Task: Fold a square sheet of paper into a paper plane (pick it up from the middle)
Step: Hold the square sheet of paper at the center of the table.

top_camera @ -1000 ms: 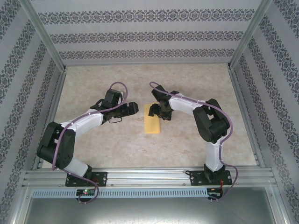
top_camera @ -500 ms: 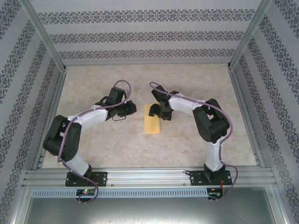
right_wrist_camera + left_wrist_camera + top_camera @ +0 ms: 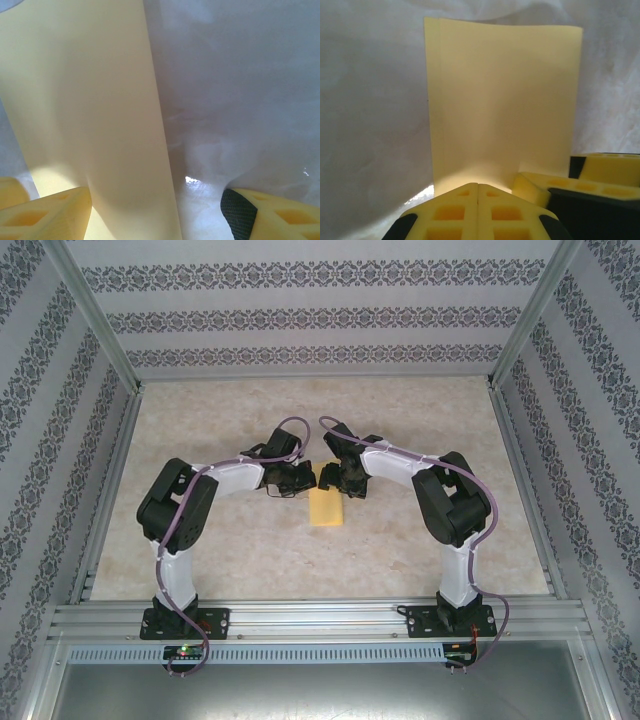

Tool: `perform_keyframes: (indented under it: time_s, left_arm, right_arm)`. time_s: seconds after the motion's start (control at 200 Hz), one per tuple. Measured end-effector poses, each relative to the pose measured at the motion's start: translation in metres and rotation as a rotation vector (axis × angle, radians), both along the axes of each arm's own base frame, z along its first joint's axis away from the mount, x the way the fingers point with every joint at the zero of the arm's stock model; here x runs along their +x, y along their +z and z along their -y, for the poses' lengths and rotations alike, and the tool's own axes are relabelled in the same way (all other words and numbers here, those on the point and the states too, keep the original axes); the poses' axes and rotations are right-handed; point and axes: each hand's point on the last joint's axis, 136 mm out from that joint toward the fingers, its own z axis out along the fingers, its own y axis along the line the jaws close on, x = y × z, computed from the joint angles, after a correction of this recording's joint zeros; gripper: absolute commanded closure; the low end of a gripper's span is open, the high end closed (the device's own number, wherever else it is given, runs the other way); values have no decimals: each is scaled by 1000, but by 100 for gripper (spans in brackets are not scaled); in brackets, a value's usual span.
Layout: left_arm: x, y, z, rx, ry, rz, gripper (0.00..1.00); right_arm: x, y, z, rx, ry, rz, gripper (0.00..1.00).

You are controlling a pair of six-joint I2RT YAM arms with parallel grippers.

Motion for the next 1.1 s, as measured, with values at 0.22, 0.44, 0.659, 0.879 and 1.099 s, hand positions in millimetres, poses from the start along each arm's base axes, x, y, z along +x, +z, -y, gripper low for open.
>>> perform_keyframes:
  time_s: [0.22,0.44,0.659,0.879,1.099]
  left_arm:
    - [-1,-8,-1,18,8,-45,100]
    - [-3,-14,1,41,4,-79,100]
    - [-5,-15,-1,63,9,-90,100]
    - [-4,-15,-1,68,10,-88,100]
    - [-4,-15,-1,70,9,-89,100]
  right_arm:
    - [0,0,0,1,0,0,26]
    - [0,0,0,2,0,0,25]
    - [1,5,-3,23,3,7,21]
    - [3,43,8,220,-28,97,42]
    - [17,81,-30,525,60,176,84]
